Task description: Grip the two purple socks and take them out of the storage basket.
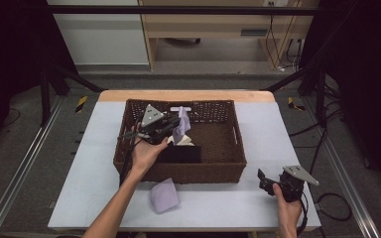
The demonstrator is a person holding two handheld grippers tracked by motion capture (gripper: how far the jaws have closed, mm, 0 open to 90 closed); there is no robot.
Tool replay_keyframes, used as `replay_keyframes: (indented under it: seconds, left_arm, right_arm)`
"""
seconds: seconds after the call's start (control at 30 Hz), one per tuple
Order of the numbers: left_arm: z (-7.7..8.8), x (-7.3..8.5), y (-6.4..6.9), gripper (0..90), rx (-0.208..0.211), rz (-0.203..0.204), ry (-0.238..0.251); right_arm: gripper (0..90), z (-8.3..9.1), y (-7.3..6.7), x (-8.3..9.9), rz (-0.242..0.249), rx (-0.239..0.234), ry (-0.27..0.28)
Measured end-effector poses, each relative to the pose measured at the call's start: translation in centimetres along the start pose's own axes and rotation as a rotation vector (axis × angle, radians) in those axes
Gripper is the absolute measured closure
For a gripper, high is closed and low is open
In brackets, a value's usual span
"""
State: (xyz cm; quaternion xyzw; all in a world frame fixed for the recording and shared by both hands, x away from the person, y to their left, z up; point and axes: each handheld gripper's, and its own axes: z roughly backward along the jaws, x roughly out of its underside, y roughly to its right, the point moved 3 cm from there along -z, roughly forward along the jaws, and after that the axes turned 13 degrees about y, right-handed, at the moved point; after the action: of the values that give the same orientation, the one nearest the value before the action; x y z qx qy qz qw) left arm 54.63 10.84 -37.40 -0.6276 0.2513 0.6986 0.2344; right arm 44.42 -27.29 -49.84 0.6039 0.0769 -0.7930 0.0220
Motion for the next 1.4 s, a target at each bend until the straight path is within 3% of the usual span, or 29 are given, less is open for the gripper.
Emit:
replay_keyframes:
  seconds: [0.3, 0.77, 0.93, 1.4]
  left_arm:
    - [3.8, -3.1, 0.3, 85.5, 0.033, -0.024, 0.093]
    - [8.1, -4.8, 2.9, 85.5, 0.121, -0.081, 0.146]
    - [9.6, -4.7, 3.9, 85.5, 0.154, -0.104, 0.145]
    - [12.6, -2.9, 4.8, 85.4, 0.194, -0.100, 0.135]
  right_arm:
    - [4.2, 0.0, 0.0, 0.0, -0.002, 0.001, -0.001]
    - [4.3, 0.0, 0.1, 0.0, -0.002, 0.006, 0.002]
    - [4.3, 0.0, 0.0, 0.0, -0.001, 0.005, 0.001]
    - [4.2, 0.0, 0.0, 0.0, -0.001, 0.004, 0.001]
